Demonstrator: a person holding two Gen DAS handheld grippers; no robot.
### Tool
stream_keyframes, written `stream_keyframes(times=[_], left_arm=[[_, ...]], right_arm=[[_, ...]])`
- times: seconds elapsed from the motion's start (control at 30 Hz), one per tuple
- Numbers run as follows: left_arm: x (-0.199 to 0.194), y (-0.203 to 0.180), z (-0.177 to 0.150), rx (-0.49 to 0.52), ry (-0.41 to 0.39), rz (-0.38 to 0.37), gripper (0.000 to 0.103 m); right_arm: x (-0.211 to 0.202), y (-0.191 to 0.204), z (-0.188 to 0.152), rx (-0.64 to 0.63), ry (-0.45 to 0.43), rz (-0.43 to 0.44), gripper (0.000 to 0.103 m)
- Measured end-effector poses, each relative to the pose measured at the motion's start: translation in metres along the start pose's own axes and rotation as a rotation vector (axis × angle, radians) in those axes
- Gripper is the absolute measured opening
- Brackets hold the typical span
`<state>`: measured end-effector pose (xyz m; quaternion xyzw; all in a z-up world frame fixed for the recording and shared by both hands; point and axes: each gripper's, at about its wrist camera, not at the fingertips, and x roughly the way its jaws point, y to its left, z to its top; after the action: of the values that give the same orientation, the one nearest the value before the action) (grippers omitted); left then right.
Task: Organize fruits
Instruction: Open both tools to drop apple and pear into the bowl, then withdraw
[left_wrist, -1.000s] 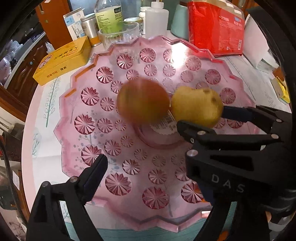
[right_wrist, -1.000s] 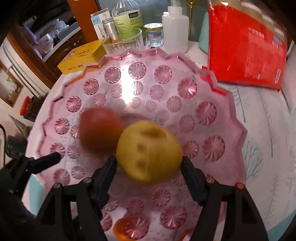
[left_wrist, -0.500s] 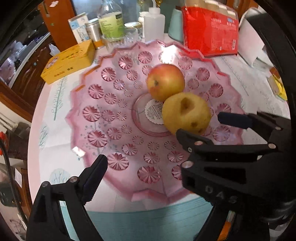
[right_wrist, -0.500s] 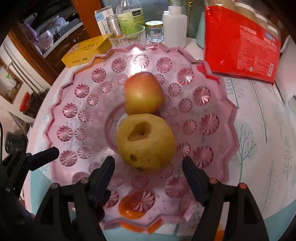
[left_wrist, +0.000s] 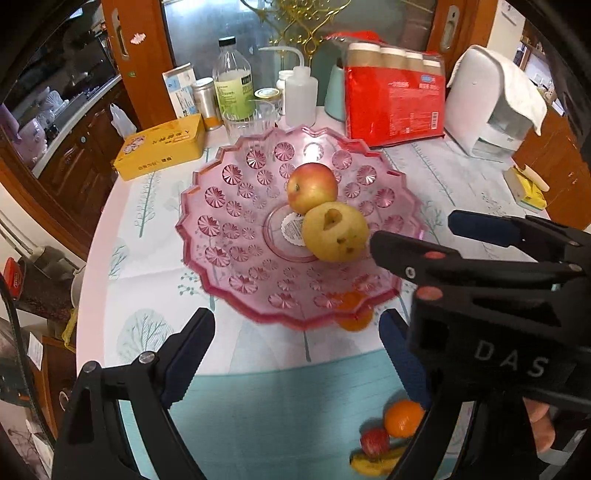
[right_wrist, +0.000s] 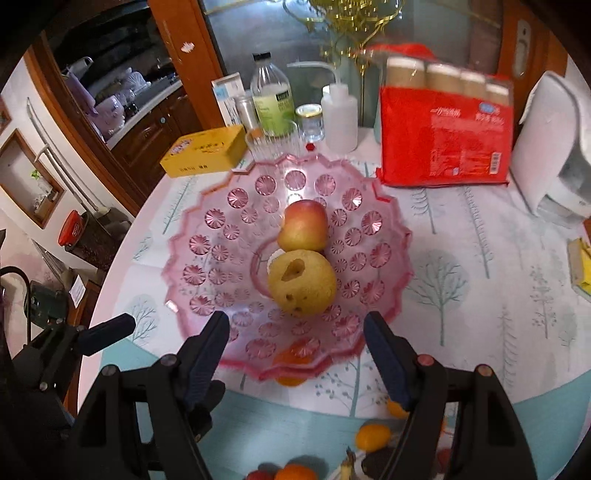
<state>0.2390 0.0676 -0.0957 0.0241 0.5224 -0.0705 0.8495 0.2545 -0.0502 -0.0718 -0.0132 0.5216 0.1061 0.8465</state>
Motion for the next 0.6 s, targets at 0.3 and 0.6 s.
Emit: stream_keyframes(times=[0.3, 0.6], left_arm=[[-0.046, -0.005, -0.035, 0.004, -0.029, -0.026, 0.09], [-0.085, -0.021, -0.069, 0.036, -0.081, -0.04, 0.09]], right_arm=[[-0.054, 0.003, -0.04, -0.011, -0.012, -0.075, 0.076], [-0.103, -0.003, -0.091, 0.02, -0.042, -0.106, 0.076]])
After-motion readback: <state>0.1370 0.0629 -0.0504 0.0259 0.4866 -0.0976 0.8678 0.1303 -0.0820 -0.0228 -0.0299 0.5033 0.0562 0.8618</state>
